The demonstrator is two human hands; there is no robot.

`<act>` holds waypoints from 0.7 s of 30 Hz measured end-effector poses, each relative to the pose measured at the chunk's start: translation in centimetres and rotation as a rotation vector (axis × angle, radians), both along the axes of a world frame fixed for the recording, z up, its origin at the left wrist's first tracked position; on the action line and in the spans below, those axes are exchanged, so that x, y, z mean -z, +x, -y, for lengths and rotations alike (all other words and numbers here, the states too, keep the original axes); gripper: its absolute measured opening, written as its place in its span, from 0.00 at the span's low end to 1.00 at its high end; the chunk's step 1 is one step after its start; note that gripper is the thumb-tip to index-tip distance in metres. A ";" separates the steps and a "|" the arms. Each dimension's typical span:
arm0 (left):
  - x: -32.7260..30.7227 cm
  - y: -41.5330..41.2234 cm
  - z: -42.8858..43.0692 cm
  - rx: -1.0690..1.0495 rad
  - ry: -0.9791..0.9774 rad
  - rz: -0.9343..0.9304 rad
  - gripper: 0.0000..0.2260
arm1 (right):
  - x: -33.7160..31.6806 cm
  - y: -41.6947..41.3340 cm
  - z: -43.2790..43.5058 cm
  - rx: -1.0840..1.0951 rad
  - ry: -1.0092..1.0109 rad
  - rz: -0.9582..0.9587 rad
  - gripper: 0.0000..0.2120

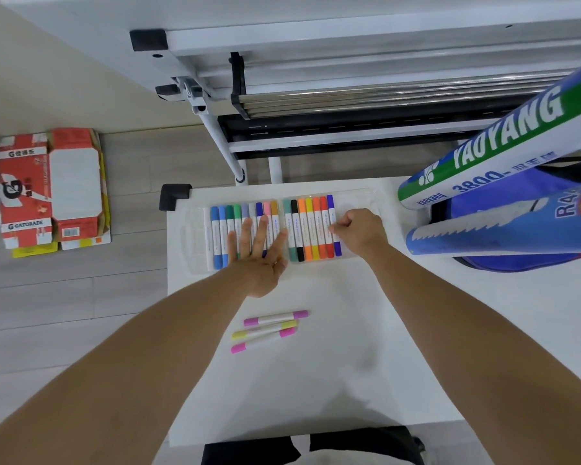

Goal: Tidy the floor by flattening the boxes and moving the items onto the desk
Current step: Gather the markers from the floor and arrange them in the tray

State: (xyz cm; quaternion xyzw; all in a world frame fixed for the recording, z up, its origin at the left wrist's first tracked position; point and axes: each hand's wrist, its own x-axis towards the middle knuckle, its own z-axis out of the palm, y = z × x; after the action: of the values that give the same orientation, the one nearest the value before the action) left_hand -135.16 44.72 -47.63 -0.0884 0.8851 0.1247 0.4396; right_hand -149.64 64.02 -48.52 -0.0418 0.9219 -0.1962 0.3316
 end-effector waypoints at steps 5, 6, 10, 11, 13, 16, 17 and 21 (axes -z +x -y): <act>0.0 0.0 0.1 0.005 -0.008 0.017 0.27 | -0.4 -0.6 0.3 -0.041 0.143 -0.009 0.16; 0.0 0.0 0.1 0.007 -0.010 0.014 0.27 | -0.7 -0.4 0.5 -0.045 0.159 -0.028 0.16; 0.0 0.3 0.1 0.031 -0.009 -0.020 0.27 | -2.3 2.7 0.6 -0.099 0.134 -0.133 0.10; 0.0 0.6 0.2 0.045 -0.011 -0.064 0.27 | -2.5 4.0 0.5 -0.128 0.090 -0.159 0.10; -0.2 1.3 0.9 0.076 -0.008 -0.195 0.26 | -2.9 7.1 0.4 -0.218 -0.012 -0.157 0.12; -0.6 2.6 2.7 0.124 -0.011 -0.352 0.24 | -3.4 11.7 0.5 -0.484 -0.083 -0.067 0.11; -0.5 3.1 3.4 0.138 -0.011 -0.368 0.24 | -3.4 13.0 0.7 -0.576 -0.102 -0.050 0.10; 0.0 4.9 4.9 0.177 0.002 -0.406 0.24 | -2.3 16.8 1.5 -0.866 -0.083 -0.149 0.07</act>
State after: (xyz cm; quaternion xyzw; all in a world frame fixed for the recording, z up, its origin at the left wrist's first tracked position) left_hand -130.22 39.81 -47.66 0.0172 0.9595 0.1018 0.2619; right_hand -132.82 62.48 -46.19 -0.4514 0.8321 -0.0723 0.3141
